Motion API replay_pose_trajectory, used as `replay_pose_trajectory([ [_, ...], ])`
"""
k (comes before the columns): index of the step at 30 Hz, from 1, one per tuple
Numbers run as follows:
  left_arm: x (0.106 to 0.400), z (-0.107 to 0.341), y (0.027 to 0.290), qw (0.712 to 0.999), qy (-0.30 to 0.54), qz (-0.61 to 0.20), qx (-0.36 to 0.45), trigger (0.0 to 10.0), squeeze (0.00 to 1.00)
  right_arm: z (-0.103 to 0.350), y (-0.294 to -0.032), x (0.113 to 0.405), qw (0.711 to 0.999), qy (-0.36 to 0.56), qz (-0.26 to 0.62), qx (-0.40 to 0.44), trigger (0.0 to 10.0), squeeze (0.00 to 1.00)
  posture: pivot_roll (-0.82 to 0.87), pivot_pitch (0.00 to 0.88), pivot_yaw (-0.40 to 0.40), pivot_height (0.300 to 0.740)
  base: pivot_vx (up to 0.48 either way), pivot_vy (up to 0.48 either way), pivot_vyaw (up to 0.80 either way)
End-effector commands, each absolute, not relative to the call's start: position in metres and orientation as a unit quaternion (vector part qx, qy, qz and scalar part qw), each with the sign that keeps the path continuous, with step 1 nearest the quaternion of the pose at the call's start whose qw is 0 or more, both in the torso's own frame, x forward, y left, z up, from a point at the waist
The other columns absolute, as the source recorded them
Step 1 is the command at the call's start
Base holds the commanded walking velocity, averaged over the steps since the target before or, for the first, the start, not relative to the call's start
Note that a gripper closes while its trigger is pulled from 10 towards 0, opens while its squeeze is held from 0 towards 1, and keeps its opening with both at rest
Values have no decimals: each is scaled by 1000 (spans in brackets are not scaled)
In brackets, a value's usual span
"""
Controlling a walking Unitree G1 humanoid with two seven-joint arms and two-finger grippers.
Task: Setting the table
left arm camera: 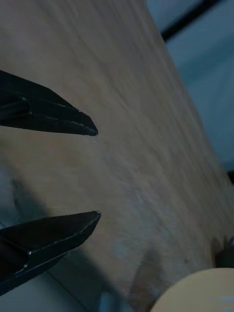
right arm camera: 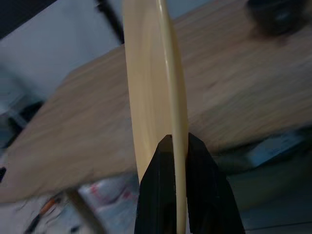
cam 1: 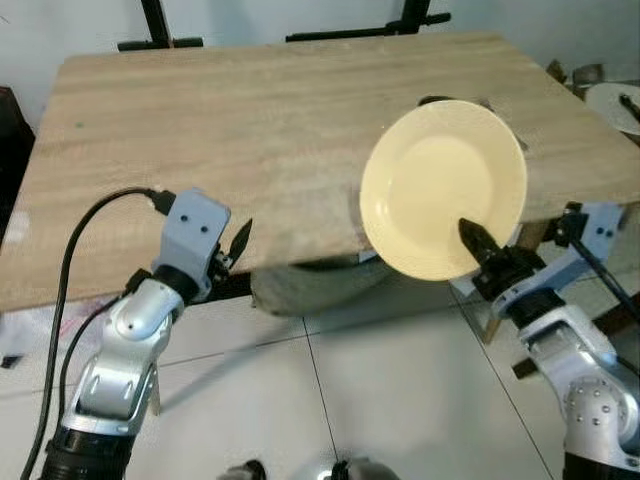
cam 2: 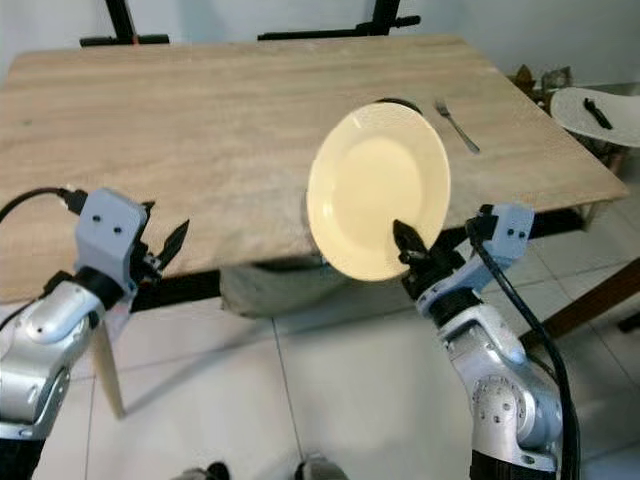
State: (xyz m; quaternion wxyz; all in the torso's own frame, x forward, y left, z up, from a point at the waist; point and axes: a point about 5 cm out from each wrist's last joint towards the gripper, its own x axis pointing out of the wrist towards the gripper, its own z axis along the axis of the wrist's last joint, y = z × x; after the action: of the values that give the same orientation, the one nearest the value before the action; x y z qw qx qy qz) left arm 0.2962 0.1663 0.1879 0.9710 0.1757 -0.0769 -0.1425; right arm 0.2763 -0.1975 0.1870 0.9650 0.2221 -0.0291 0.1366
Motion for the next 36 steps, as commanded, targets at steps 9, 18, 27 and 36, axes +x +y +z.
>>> replay_pose_trajectory([
  [9,296,179,168,975,-55,-138,166,10000,0,187,-200,275,966,-30,135,220,10000,0,-97,51,31,740,-173,0,0],
  [18,297,178,168,976,-46,-135,162,10000,0,187,-200,274,966,-29,135,219,10000,0,-98,52,31,740,0,0,0],
  [27,297,178,168,976,-44,-132,165,10000,0,187,-200,275,965,-25,135,224,10000,0,-99,54,30,740,0,0,-800],
  [36,297,178,166,976,-44,-133,165,10000,0,187,-200,275,965,-25,135,223,10000,0,-99,54,30,740,0,0,-800],
])
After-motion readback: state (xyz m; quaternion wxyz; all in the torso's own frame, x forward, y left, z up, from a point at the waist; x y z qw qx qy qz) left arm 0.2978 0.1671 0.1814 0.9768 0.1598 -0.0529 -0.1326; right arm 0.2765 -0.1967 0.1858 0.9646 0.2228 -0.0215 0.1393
